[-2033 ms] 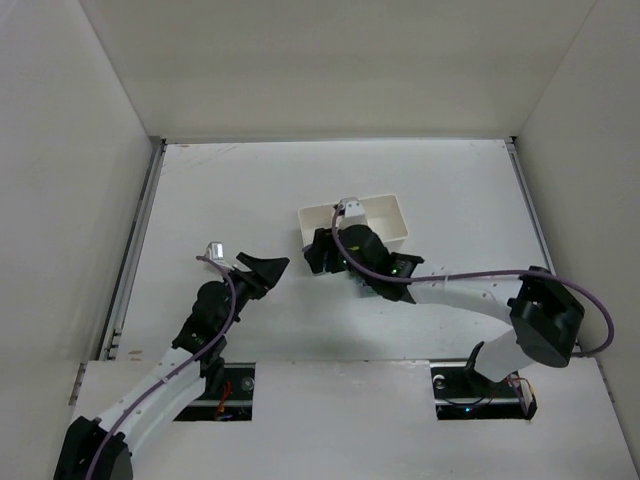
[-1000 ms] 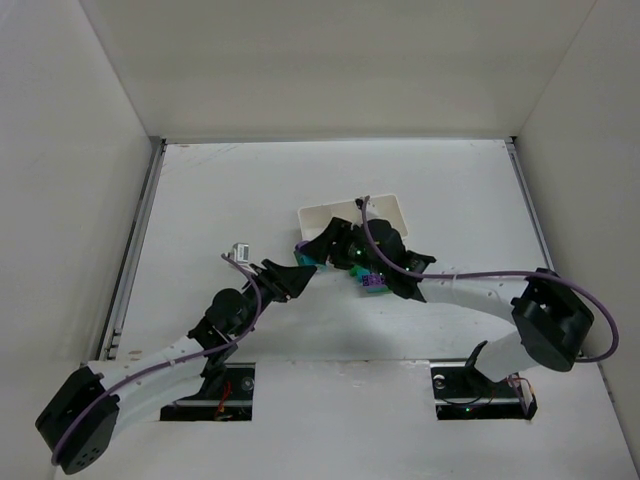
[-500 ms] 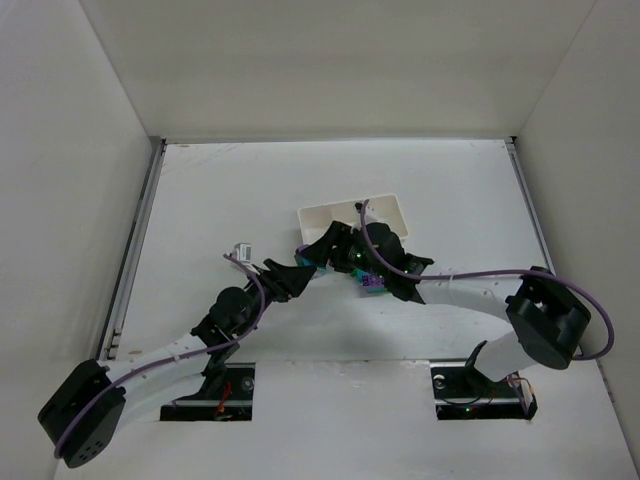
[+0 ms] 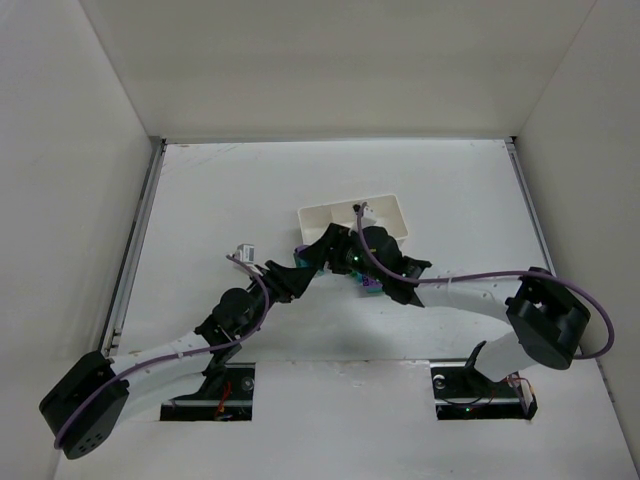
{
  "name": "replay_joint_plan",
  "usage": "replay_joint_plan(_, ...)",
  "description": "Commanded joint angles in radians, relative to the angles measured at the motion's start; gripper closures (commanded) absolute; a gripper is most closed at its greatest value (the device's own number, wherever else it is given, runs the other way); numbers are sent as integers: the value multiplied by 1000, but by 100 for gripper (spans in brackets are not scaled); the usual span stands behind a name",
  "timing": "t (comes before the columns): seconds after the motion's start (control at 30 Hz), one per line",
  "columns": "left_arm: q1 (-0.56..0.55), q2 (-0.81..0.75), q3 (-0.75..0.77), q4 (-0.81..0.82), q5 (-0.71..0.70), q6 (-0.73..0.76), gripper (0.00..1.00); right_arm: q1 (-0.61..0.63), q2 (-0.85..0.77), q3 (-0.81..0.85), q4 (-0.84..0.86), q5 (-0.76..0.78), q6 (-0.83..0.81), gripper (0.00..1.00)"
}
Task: Sort the legos into containers by color
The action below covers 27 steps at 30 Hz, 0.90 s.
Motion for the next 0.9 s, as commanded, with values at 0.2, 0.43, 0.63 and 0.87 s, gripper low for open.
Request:
replay_joint_plan(0.2,-26,1,15,76,-25,11,67,16,-20,-30,94,1,1,19)
replay_joint_plan(0.43,-23,-2,19,64,-31,14,70,17,-37,-38,83,15,-9,10)
replay_joint_plan(0.63,-15,16,12,64,-31,16,72,-1,-75,-53,65,30,-35,3)
replay_joint_plan(0.87,-11,24,12,38,-36,39,72,-20,-97,-63,41,38,-55,9)
